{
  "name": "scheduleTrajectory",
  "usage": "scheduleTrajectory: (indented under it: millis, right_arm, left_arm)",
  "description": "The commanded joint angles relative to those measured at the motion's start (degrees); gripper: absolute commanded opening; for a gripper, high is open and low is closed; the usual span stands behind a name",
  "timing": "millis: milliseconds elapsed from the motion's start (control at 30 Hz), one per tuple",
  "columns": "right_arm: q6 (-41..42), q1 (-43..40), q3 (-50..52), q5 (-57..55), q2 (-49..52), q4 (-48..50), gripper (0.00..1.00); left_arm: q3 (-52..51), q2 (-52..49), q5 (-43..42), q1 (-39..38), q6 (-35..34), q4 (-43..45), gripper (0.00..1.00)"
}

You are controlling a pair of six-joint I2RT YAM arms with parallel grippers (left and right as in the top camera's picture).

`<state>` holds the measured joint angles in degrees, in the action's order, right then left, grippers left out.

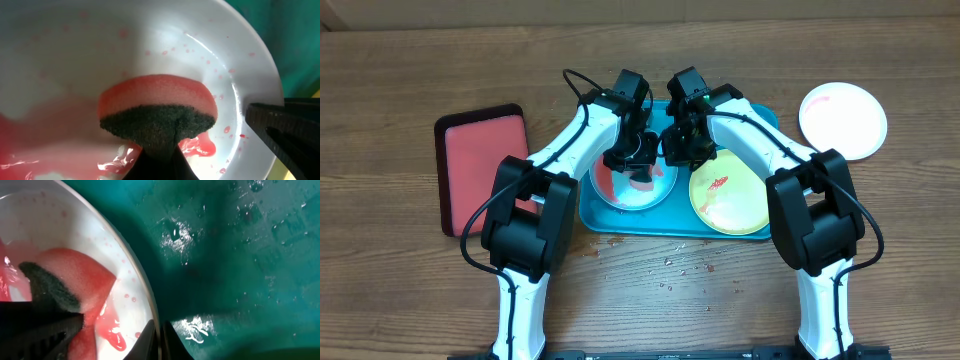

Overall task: Clean dirty plates on tray and stack at the side
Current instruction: 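Scrub the light blue plate again near its left edge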

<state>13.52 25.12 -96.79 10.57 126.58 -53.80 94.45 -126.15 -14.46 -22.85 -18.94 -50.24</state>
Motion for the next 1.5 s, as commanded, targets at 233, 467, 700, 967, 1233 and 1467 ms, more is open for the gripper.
scheduleTrajectory:
  millis: [233,467,700,967,1233,1467]
  right_arm:
    - [0.0,-0.2,1.9,-3.1,-2.9,1.1,0.04]
    - [0.0,-0.5,5.4,-3.1,-2.9,3.0,0.03]
    - [0.0,-0.5,7.5,-3.1,-2.9,3.7,0.04]
    - [0.0,-0.5,7.6,-3.6,-2.9,4.0,0.04]
    - [0.2,-0.5,7.6,-3.7,-2.9,4.2,0.04]
    - [-0.1,-0.3,2.0,-3.5,-3.1,-0.9,0.04]
  left_arm:
    - [-0.5,-4.3,25.0,0.8,-1.3,-2.4,0.04]
    - [-0.4,-4.3,37.9,0.9,-2.3,-4.9,0.04]
    - [0.0,-4.3,41.9,1.2,-2.3,-5.0,0.04]
    - [10.7,-4.2,46.0,1.2,-4.0,-11.6,0.04]
    - [31.3,-4.1,35.5,1.9,-8.4,-22.6,0.04]
    - [41.4,-3.6,23.1,7.9,-13.0,-29.4,0.04]
